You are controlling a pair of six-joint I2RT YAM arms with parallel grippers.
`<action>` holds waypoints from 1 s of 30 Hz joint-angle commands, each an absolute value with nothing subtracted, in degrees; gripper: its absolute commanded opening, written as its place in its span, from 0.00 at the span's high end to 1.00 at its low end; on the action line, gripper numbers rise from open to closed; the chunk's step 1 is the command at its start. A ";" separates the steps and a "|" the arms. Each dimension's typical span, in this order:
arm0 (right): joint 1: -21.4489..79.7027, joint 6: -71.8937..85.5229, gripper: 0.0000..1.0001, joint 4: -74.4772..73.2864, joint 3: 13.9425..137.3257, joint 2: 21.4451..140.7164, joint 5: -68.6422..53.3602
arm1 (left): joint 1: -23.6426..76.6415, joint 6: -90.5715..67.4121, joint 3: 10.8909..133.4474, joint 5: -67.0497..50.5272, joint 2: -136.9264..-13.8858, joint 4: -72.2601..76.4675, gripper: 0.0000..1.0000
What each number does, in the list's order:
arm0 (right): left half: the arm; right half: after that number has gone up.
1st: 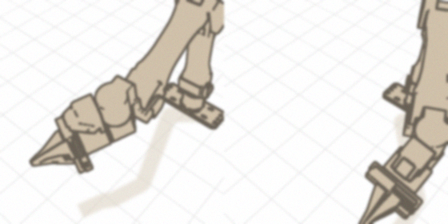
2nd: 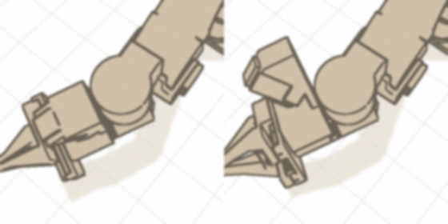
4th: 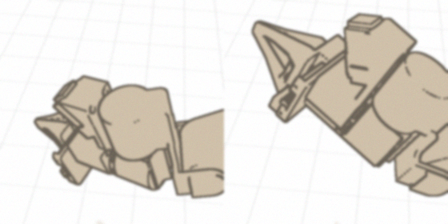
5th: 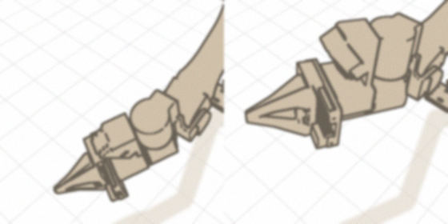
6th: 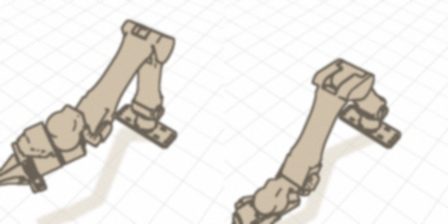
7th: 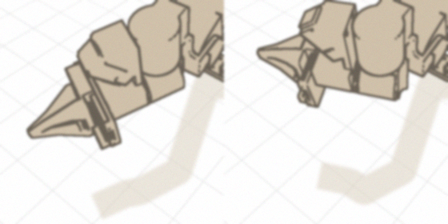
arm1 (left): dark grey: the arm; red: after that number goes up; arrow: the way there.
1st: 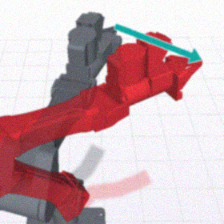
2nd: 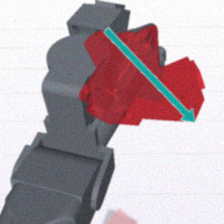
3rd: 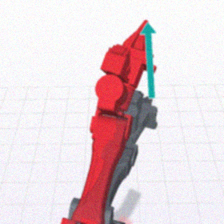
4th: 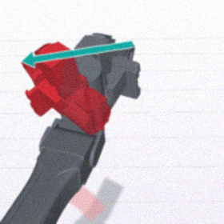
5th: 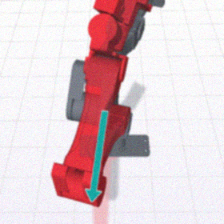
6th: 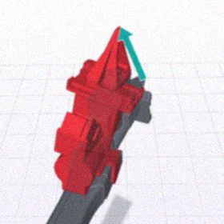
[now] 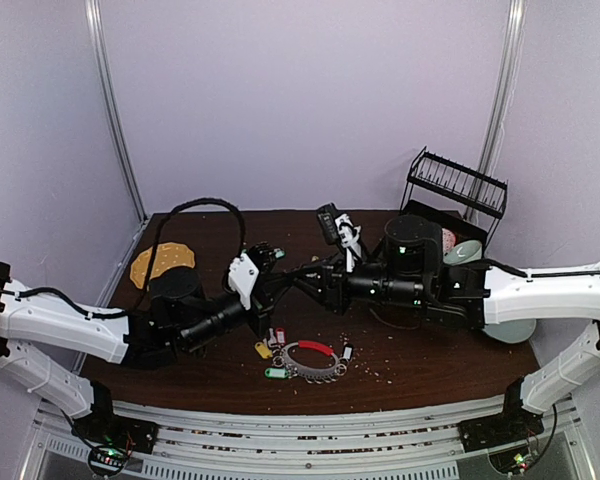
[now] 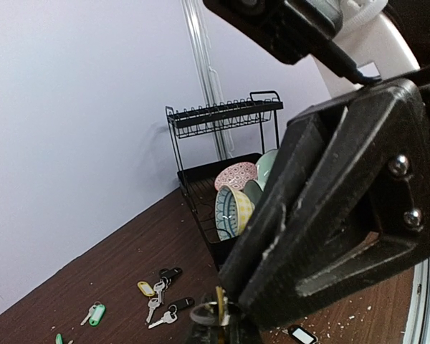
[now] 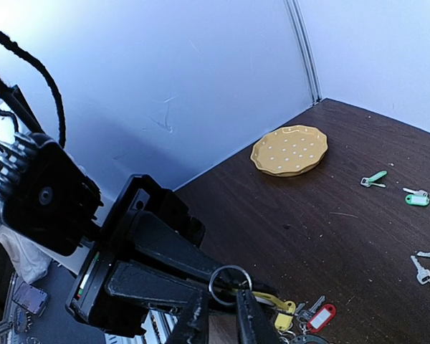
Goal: Put the keys on the keyring
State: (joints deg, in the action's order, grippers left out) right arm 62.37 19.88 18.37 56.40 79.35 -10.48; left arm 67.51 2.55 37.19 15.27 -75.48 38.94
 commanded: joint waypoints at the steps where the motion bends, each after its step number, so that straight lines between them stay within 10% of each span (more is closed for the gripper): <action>1: 62.69 18.85 0.80 18.71 56.75 79.96 -9.56 | 67.68 2.68 37.62 15.82 -73.75 41.90 1.00; 14: 60.39 -5.78 0.73 6.91 57.32 72.18 -22.87 | 67.68 8.20 37.93 5.71 -71.09 35.28 1.00; 24: 52.48 4.38 0.62 9.46 54.22 71.17 -34.25 | 65.23 -0.42 67.45 5.23 -87.66 -36.59 1.00; 30: 44.09 22.98 0.66 29.79 41.99 70.86 -40.47 | 65.49 -2.29 69.18 -1.50 -90.07 -40.19 1.00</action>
State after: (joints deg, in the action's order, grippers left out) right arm 49.15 8.78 13.26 48.45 71.94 -35.73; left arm 65.19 0.62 68.79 1.98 -89.91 -25.67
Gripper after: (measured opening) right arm 0.350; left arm 0.023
